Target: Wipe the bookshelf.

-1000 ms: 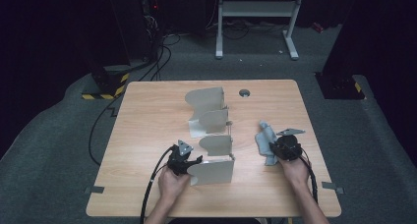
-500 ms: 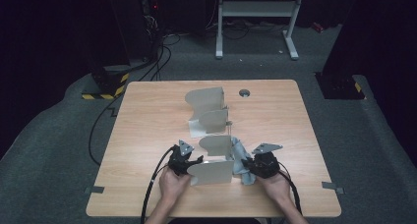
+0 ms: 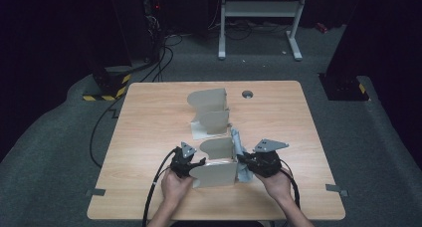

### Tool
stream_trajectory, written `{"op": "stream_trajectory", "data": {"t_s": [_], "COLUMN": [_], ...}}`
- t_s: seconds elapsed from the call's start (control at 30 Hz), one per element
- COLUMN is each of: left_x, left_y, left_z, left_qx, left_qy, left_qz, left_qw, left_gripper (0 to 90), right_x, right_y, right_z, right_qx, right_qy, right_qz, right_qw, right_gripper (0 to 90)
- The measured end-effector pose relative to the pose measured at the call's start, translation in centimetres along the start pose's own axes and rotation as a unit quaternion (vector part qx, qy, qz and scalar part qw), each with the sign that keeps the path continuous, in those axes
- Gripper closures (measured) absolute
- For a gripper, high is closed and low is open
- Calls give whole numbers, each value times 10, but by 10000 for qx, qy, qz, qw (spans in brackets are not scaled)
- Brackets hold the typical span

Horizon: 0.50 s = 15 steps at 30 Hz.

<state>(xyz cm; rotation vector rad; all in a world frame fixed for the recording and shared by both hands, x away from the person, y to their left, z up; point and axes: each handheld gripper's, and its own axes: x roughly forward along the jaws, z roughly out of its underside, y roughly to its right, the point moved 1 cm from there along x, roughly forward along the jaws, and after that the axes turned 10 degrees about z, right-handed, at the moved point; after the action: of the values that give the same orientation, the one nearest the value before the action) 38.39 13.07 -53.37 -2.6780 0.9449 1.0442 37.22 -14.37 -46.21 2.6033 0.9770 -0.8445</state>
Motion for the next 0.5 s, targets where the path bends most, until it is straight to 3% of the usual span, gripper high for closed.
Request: {"op": "stream_trajectory", "data": {"t_s": [0.3,0.5], "left_x": [0,0], "left_y": [0,0], "left_z": [0,0], "left_qx": [5,6], "left_qy": [0,0], "left_qz": [-3,-1], "left_qw": [10000,10000], "left_gripper": [362,362], "right_x": [-27,-29], "right_y": [-2,-5], "right_z": [-27,-31], "right_qx": [-196,-249], "right_qy": [522,540], "right_qz": [47,44], "right_qw": [9984,9982], "right_gripper": [818,818]}}
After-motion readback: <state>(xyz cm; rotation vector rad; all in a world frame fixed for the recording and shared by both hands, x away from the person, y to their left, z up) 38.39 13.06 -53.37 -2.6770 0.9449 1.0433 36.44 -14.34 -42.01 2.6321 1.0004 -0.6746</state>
